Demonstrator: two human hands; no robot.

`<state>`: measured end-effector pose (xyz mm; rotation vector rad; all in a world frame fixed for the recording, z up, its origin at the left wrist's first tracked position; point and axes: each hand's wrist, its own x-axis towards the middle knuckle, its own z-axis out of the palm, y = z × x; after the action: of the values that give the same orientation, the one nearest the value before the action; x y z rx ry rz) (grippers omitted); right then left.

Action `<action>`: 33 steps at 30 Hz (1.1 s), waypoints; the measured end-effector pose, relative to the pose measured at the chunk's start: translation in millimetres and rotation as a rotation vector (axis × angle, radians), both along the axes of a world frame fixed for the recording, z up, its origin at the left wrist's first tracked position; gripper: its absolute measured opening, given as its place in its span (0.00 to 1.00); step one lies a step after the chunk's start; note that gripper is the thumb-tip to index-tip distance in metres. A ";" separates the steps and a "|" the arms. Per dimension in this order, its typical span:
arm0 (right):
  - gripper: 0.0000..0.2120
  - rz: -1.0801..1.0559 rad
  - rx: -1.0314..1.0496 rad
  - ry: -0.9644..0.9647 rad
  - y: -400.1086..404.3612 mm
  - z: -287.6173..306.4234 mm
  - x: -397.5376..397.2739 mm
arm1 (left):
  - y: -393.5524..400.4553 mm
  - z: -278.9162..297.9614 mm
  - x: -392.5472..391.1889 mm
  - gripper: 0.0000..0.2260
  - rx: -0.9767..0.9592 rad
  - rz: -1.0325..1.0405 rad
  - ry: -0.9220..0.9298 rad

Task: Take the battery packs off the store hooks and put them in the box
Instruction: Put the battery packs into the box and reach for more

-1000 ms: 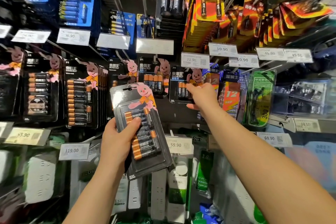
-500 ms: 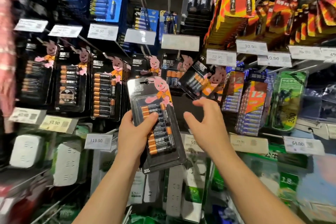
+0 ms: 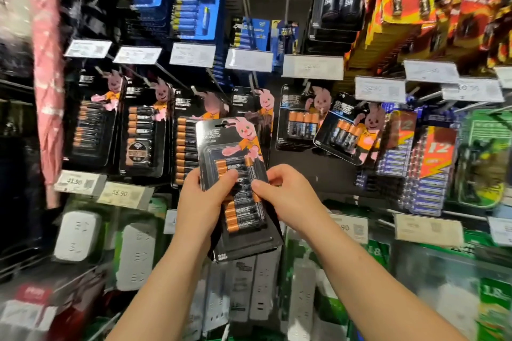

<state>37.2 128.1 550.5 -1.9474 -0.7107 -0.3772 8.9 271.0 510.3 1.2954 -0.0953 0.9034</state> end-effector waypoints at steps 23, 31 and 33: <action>0.10 -0.004 0.493 -0.033 48.6 28.3 37.3 | 73.0 -2.6 9.1 0.23 0.041 0.048 -0.015; 0.16 -0.056 0.525 -0.055 49.9 45.2 44.8 | 82.2 -5.0 13.6 0.15 0.035 0.023 -0.002; 0.11 -0.081 0.521 -0.053 47.9 47.2 47.8 | 86.0 -4.8 13.3 0.10 0.031 0.030 -0.004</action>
<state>85.0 176.1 597.7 -1.4774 -0.5038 -0.6011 22.2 357.0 505.5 1.3267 -0.0930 0.9335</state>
